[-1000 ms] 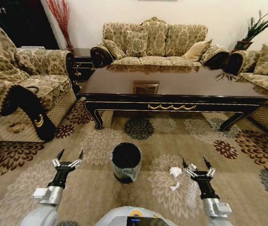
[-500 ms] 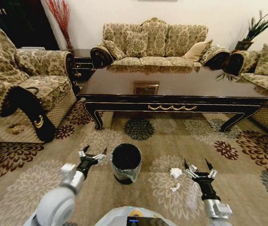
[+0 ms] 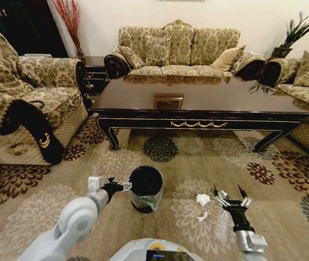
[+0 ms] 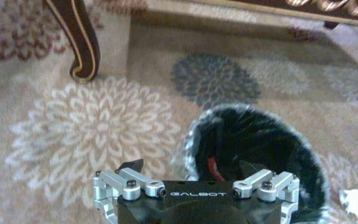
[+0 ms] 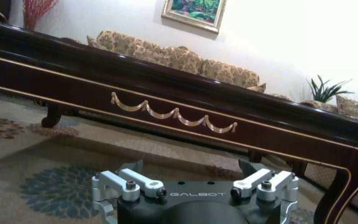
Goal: Move to the front of the table and pick up the trash from the floor, then place it into the trash bin.
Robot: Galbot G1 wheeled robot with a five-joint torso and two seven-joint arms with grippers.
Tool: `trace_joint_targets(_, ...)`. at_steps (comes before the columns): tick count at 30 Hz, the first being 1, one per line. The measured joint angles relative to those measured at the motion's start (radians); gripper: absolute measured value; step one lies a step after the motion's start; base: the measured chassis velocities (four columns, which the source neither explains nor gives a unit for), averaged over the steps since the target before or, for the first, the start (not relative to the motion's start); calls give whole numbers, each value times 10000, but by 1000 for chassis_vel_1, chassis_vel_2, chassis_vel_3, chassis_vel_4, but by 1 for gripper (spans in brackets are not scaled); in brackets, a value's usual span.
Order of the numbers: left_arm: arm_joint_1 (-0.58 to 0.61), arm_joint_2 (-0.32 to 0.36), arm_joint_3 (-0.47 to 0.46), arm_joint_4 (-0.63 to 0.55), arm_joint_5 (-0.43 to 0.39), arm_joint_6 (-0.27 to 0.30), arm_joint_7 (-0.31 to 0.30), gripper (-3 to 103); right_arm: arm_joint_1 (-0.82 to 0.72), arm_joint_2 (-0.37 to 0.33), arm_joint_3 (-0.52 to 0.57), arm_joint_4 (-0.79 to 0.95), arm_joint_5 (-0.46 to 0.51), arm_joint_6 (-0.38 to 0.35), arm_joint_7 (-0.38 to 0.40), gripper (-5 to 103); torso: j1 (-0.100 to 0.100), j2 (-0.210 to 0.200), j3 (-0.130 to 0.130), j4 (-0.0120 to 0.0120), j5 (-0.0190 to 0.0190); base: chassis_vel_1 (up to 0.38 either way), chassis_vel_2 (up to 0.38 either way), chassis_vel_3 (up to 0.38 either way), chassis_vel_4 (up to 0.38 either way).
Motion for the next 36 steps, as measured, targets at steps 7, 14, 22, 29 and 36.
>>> trace_joint_targets(7,-378,-456,322,1012,-165,-68,155,100,23,-15,4,-36,-24,-89,40,100,0,0,0,3,1,0,0,0,0)
trace_joint_targets(14,-1913,-847,1054,2131,-1140,-22,19,100,-6,-53,-1,-21,-18,-176,74,100,0,0,0,-5,2,0,0,0,0)
trace_joint_targets(22,-2473,-1209,1911,2971,-1013,13,-263,100,-19,-113,180,-87,122,-202,113,100,0,0,0,-1,1,0,0,0,0)
trace_joint_targets(29,-2615,-1173,2100,3314,-1361,42,-866,92,122,-159,181,-239,244,-281,193,100,0,0,0,1,1,0,0,0,0)
trace_joint_targets(36,-2581,-1157,2050,3293,-1577,42,-940,76,215,-194,95,-342,292,-333,216,100,0,0,-1,0,2,0,0,0,0)
